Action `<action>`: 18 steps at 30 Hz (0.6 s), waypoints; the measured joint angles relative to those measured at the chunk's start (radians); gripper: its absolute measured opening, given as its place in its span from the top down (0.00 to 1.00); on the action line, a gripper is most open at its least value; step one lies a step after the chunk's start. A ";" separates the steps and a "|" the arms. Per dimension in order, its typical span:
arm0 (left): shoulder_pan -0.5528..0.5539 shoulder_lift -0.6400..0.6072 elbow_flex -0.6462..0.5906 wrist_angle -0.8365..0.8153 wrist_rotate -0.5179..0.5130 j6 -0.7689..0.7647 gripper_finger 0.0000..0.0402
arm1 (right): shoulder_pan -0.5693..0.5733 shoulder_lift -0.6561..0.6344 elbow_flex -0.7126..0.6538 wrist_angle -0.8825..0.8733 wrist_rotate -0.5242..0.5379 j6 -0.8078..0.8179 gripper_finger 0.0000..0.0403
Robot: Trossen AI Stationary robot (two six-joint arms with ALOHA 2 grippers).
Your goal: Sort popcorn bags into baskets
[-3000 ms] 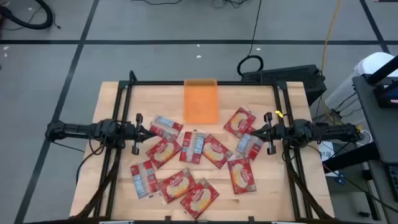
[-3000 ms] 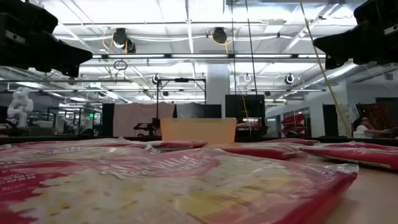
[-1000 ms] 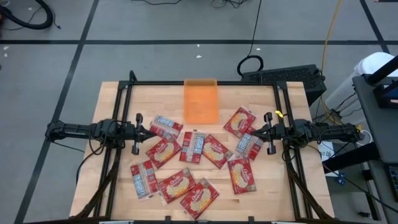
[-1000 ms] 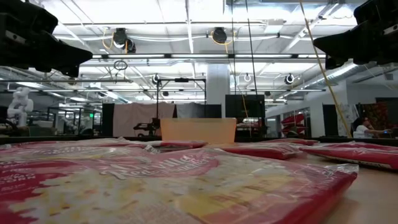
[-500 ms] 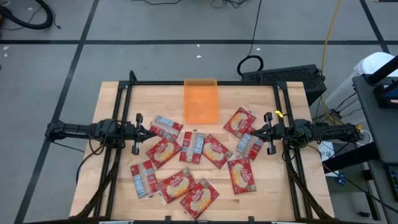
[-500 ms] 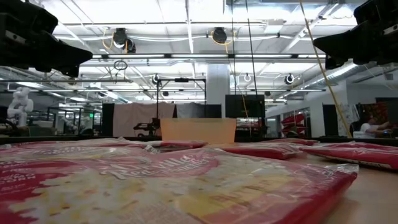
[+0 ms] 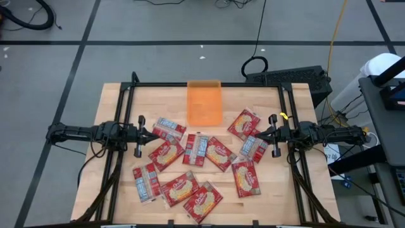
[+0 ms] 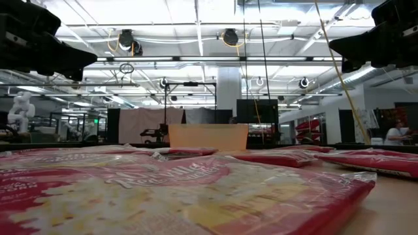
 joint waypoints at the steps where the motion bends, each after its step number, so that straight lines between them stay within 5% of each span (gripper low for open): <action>1: 0.000 0.000 0.000 0.000 0.000 0.000 0.96 | 0.000 0.000 0.000 0.000 0.000 0.000 1.00; 18: 0.000 0.000 0.000 0.013 -0.001 0.000 0.96 | 0.000 0.000 0.000 0.011 0.028 0.000 1.00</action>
